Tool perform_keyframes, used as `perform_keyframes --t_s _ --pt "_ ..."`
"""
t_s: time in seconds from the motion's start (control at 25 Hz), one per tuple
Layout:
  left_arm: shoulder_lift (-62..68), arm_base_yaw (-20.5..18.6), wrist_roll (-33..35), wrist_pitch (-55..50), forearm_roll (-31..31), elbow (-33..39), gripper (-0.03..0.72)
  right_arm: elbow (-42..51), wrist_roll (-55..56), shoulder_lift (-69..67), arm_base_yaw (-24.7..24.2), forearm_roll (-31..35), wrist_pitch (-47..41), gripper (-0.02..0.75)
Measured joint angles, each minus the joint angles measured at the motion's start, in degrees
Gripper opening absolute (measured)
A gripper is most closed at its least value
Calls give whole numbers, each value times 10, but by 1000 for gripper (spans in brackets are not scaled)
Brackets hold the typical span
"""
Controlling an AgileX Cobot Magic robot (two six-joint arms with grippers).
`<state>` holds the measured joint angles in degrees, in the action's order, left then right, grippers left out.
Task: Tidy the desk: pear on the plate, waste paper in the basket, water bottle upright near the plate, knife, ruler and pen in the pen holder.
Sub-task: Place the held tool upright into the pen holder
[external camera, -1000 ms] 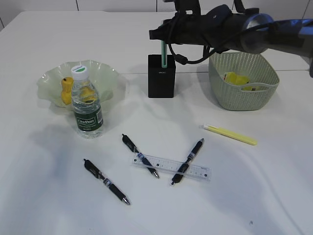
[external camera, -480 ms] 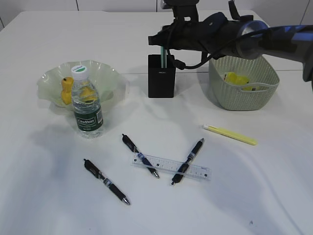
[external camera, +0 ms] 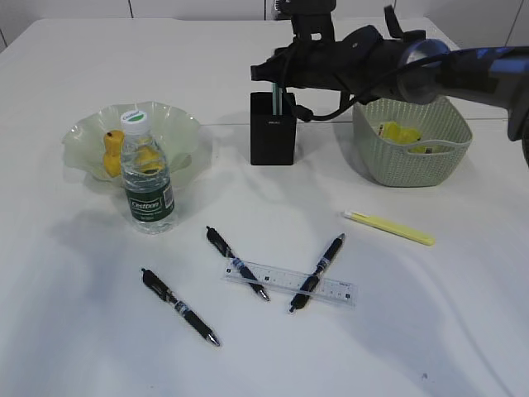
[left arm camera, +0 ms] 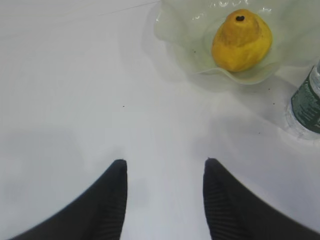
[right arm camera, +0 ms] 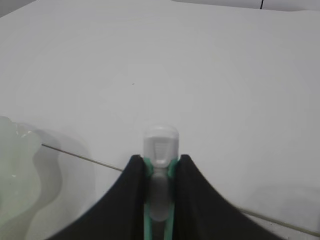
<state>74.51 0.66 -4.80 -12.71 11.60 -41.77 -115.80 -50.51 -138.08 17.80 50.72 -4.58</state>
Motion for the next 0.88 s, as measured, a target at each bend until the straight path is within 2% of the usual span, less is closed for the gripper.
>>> perform_keyframes --t_s 0.88 --pt "0 0 0 0 0 0 348 0 0 -6 0 15 5 157"
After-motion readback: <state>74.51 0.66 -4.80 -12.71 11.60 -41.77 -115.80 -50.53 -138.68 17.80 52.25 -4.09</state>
